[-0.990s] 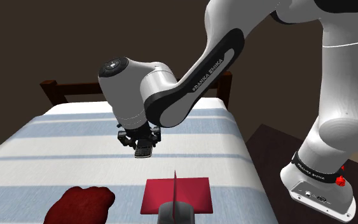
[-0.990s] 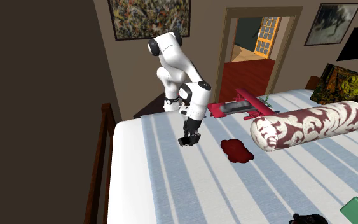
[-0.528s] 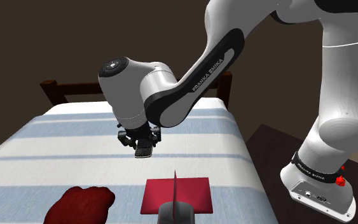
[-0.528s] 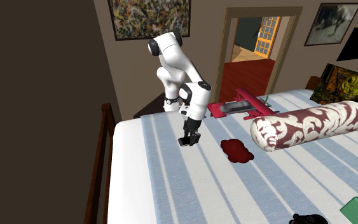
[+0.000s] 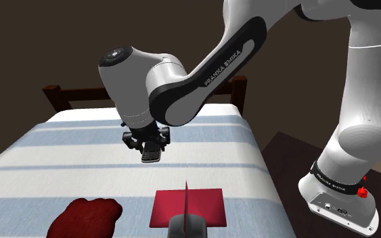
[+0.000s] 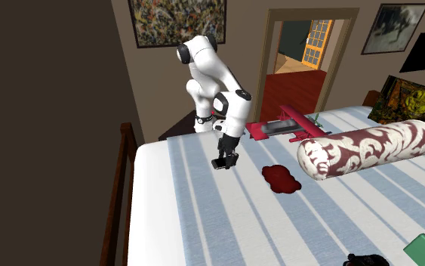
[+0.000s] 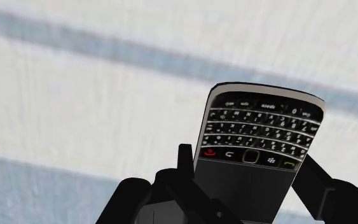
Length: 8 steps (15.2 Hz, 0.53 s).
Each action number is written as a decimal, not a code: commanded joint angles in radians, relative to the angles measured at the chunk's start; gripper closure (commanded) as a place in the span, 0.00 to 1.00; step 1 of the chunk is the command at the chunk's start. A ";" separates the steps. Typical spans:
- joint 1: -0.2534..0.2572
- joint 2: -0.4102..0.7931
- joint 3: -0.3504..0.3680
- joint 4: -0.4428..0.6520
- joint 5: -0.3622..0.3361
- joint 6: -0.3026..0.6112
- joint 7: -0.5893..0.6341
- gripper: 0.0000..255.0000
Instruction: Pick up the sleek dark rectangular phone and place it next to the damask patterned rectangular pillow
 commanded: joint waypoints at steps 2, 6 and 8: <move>-0.012 -0.026 0.013 0.014 0.030 -0.027 -0.025 1.00; -0.023 -0.056 0.027 0.036 0.064 -0.065 -0.054 1.00; -0.028 -0.070 0.033 0.049 0.080 -0.084 -0.068 1.00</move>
